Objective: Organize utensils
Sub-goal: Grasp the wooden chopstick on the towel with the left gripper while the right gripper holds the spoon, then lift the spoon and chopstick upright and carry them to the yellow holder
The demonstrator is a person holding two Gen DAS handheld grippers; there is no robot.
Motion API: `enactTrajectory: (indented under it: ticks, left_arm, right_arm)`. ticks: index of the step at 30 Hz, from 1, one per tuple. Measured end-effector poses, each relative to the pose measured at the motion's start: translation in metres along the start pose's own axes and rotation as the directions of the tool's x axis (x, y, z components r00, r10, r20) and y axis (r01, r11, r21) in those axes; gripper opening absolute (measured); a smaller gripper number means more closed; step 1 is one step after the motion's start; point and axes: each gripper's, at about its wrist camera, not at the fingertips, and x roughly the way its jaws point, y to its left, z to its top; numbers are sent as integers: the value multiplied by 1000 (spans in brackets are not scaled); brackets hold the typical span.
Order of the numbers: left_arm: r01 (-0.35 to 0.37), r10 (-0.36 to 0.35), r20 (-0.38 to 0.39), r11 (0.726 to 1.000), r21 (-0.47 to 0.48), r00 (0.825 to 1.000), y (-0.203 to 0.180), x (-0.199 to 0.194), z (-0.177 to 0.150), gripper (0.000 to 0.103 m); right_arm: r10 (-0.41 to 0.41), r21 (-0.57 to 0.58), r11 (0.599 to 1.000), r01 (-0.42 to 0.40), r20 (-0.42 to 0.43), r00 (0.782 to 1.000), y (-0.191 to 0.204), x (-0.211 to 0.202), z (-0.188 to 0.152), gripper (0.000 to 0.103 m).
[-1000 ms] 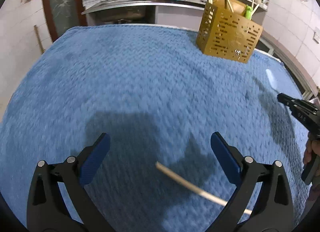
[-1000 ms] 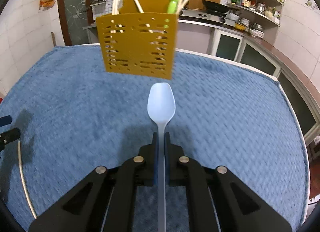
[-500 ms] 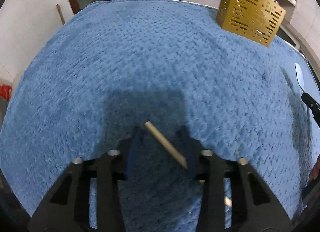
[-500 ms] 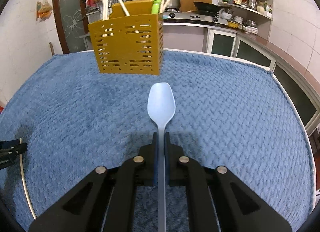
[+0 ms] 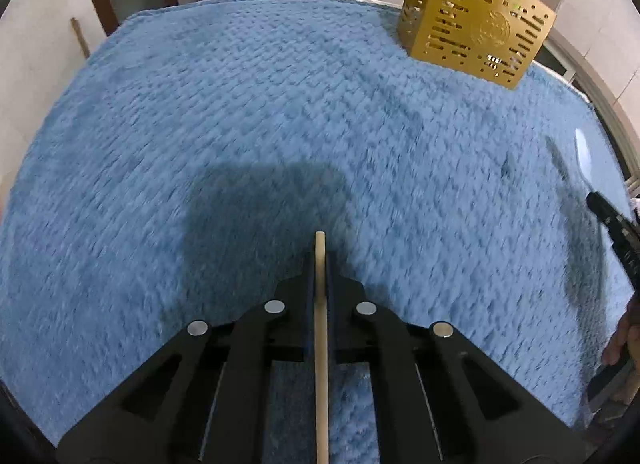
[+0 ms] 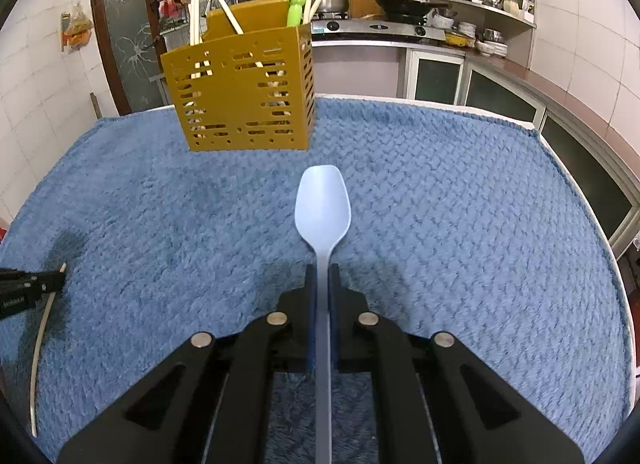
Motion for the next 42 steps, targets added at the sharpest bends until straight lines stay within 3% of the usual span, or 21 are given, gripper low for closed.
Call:
enactTrajectory:
  ticks: [5, 11, 18, 24, 27, 32, 37, 42]
  left_arm:
    - [50, -50, 16, 998, 27, 999, -2, 1, 17, 4]
    - [102, -102, -1, 993, 68, 995, -9, 16, 32, 4]
    - [90, -86, -32, 983, 158, 996, -28, 26, 46, 4]
    - [94, -84, -56, 975, 201, 995, -34, 30, 58, 4]
    - [117, -111, -41, 975, 188, 993, -32, 25, 65, 4]
    - [184, -196, 57, 970, 159, 979, -24, -1, 80, 4]
    - [229, -261, 222, 960, 160, 940, -14, -45, 97, 4]
    - [247, -300, 335, 950, 192, 893, -10, -79, 107, 4]
  right_arm:
    - [9, 41, 999, -4, -120, 993, 0, 18, 0, 6]
    - [-13, 48, 999, 22, -181, 983, 5, 26, 7, 7]
    - [1, 78, 997, 21, -274, 962, 2, 36, 25, 8]
    - [61, 109, 994, -24, -351, 935, -3, 49, 40, 10]
    - [60, 119, 993, -24, -313, 948, -8, 40, 43, 8]
    - [88, 172, 983, -56, -179, 980, -15, 9, 43, 8]
    - [87, 181, 980, -78, -38, 995, -9, -19, 48, 8]
    - [76, 152, 984, -92, 105, 991, 2, -40, 66, 8]
